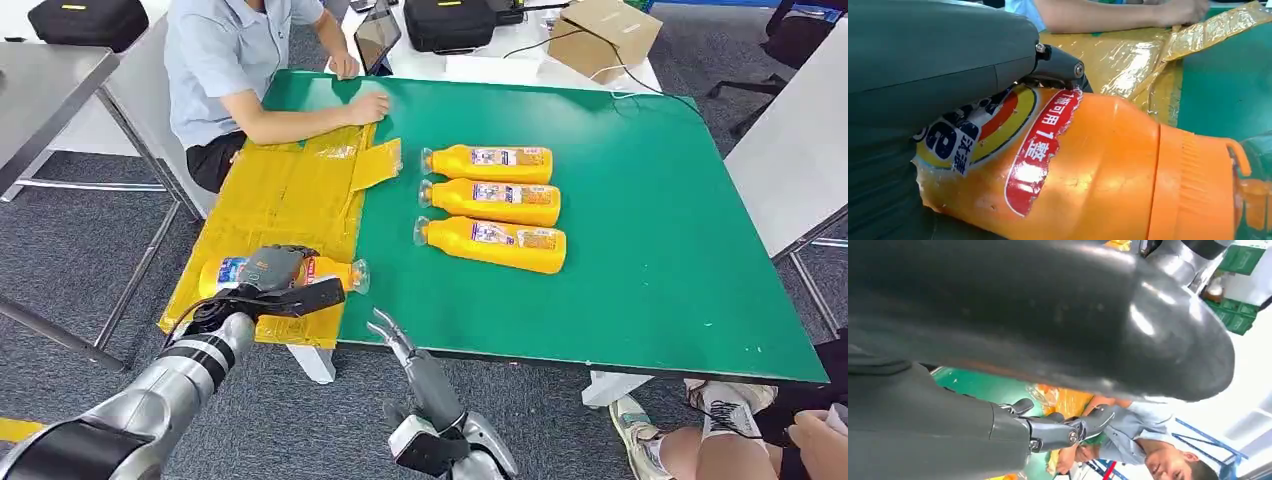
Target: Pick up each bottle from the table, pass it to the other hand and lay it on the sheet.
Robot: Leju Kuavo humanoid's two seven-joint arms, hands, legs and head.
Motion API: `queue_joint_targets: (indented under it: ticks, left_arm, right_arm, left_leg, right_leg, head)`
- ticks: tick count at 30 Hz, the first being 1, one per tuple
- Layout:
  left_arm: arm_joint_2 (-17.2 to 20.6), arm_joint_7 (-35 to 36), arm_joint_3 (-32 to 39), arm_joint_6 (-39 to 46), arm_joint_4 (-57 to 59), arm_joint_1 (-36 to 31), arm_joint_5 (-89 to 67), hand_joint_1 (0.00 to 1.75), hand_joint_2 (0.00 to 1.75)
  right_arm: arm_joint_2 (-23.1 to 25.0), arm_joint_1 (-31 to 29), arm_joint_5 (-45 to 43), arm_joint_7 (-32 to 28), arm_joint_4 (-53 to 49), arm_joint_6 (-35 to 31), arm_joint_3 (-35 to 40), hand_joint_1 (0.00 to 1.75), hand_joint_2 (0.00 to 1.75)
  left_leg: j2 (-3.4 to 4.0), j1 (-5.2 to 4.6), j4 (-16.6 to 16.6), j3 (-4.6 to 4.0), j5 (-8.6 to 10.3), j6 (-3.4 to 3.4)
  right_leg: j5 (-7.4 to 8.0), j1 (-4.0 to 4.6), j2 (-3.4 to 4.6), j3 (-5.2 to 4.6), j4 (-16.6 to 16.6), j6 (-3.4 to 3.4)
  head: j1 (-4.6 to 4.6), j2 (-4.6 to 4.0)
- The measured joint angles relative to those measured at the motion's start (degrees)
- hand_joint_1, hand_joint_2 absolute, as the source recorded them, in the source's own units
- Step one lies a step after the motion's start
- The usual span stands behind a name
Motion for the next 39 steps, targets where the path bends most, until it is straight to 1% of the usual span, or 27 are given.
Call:
queue_joint_targets:
  ticks: [3,6,10,14,15,20,23,26,34,39]
  left_arm:
    - [-0.1,0.0,0.3,-3.1,0.5,-0.4,2.2,0.00,1.75]
    - [-0.9,0.0,2.2,-7.3,0.7,-0.9,7.6,0.00,1.75]
    - [-2.4,-1.1,7.2,-14.1,0.8,-1.7,18.1,0.00,1.75]
    - [-3.5,-4.3,11.4,-21.6,0.7,-1.8,25.7,0.00,1.75]
    - [-3.7,-4.6,11.9,-22.4,0.6,-1.8,26.7,0.00,1.75]
    - [-4.1,-5.2,13.5,-23.5,0.6,-1.7,28.4,0.00,1.75]
    - [-4.4,-7.2,13.8,-24.5,-0.6,-0.7,32.1,0.00,1.75]
    - [-5.2,-9.8,13.8,-23.0,-4.3,1.3,36.2,0.00,1.75]
    - [-5.5,-11.1,12.4,-25.4,-14.6,5.6,50.2,0.00,1.75]
    - [-5.7,-10.9,12.5,-25.5,-23.1,8.9,64.4,0.00,1.75]
  right_arm:
    - [0.0,0.0,-0.1,0.0,0.2,-0.1,0.0,0.00,0.00]
    - [0.0,-0.1,-0.2,0.0,0.5,-0.5,0.0,0.00,0.00]
    - [0.2,-0.6,-0.3,0.0,1.3,-1.5,0.0,0.00,0.00]
    - [0.2,-1.2,-1.4,0.0,2.5,-2.6,0.1,0.00,0.00]
    - [0.2,-1.3,-1.6,0.0,2.7,-2.9,0.2,0.00,0.00]
    - [0.2,-1.6,-2.1,0.0,3.5,-3.1,0.6,0.00,0.00]
    - [0.2,-1.8,-2.8,0.0,3.9,-3.3,0.9,0.00,0.00]
    - [0.2,-1.8,-3.4,0.0,4.3,-3.6,1.0,0.00,0.00]
    - [0.0,-2.1,-3.2,0.0,5.4,-4.1,1.4,0.00,0.00]
    - [-0.3,-2.0,-3.3,0.0,5.6,-5.4,1.5,0.00,0.00]
  left_leg:
    - [-0.04,0.00,0.0,0.07,0.00,0.00]
    - [-0.04,0.00,0.0,0.09,0.00,0.00]
    - [-0.05,0.00,0.0,0.15,0.00,0.00]
    - [-0.03,0.00,0.0,0.16,0.00,0.00]
    - [-0.03,0.00,0.0,0.17,0.00,0.00]
    - [-0.03,0.01,0.0,0.16,0.00,0.00]
    - [-0.03,0.01,0.0,0.15,0.00,-0.01]
    - [-0.02,0.01,0.0,0.07,0.00,0.00]
    - [-0.01,0.01,0.0,0.06,0.00,0.00]
    - [0.01,0.01,0.0,0.06,0.00,0.00]
  right_leg:
    - [0.00,0.00,-0.01,0.07,0.0,0.00]
    - [0.00,0.00,-0.01,0.11,0.0,0.00]
    - [0.00,0.00,-0.02,0.17,0.0,0.00]
    - [0.00,0.00,-0.01,0.18,0.0,0.00]
    - [0.00,0.01,-0.01,0.18,0.0,0.00]
    - [0.00,0.02,-0.01,0.16,0.0,0.00]
    - [0.00,0.02,-0.01,0.13,0.0,0.00]
    - [0.00,0.02,-0.01,0.07,0.0,0.00]
    - [0.00,0.02,-0.01,0.05,0.0,0.00]
    - [0.00,0.02,0.00,0.04,0.0,0.00]
  head:
    - [0.00,0.00]
    - [0.00,0.00]
    - [0.00,0.00]
    - [0.00,0.00]
    - [-0.02,0.00]
    - [-0.02,0.00]
    - [0.00,0.00]
    - [0.00,0.00]
    - [-0.02,0.00]
    - [0.00,0.00]
